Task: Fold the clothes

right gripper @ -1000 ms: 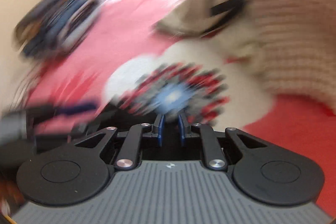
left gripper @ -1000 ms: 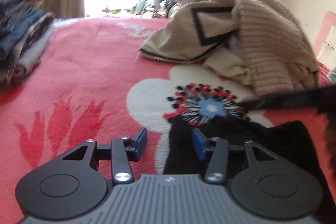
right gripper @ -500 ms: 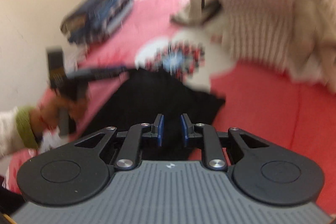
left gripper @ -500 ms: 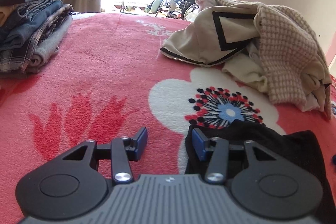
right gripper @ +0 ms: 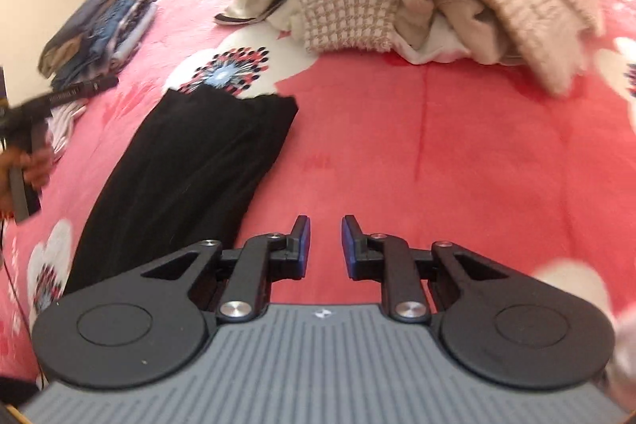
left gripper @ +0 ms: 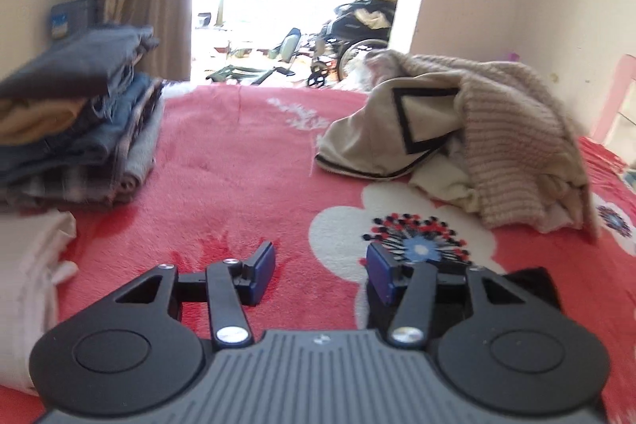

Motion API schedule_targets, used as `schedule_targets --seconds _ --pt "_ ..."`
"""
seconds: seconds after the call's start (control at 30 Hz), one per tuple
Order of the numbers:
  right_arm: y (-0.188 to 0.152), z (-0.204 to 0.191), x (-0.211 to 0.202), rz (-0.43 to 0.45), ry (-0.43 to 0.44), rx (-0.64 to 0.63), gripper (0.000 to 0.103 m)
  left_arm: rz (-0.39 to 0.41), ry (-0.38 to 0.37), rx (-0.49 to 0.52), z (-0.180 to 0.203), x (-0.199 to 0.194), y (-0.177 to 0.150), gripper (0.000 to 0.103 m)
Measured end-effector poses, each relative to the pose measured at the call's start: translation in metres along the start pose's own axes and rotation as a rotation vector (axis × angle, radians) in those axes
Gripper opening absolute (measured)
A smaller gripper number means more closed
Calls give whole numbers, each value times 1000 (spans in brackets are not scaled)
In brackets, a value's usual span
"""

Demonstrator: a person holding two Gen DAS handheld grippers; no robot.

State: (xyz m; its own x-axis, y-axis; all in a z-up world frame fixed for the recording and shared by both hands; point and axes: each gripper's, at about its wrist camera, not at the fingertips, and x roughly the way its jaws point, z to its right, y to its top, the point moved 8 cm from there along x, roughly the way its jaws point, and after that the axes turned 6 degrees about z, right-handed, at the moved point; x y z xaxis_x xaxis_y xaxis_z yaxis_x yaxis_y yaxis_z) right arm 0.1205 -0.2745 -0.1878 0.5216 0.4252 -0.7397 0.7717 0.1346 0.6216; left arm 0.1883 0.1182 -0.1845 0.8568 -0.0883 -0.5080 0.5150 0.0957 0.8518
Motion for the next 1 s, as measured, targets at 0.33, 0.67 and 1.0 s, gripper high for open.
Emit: schedule_targets --seconds 0.33,0.67,1.0 --pt "-125 -99 -91 -125 176 19 29 -353 -409 54 44 -148 -99 61" --pt "-215 -128 -84 -177 191 218 34 -698 -547 -23 52 -202 -222 58" --pt "-210 -113 -61 -91 210 348 42 -812 -679 -100 61 -222 -263 58"
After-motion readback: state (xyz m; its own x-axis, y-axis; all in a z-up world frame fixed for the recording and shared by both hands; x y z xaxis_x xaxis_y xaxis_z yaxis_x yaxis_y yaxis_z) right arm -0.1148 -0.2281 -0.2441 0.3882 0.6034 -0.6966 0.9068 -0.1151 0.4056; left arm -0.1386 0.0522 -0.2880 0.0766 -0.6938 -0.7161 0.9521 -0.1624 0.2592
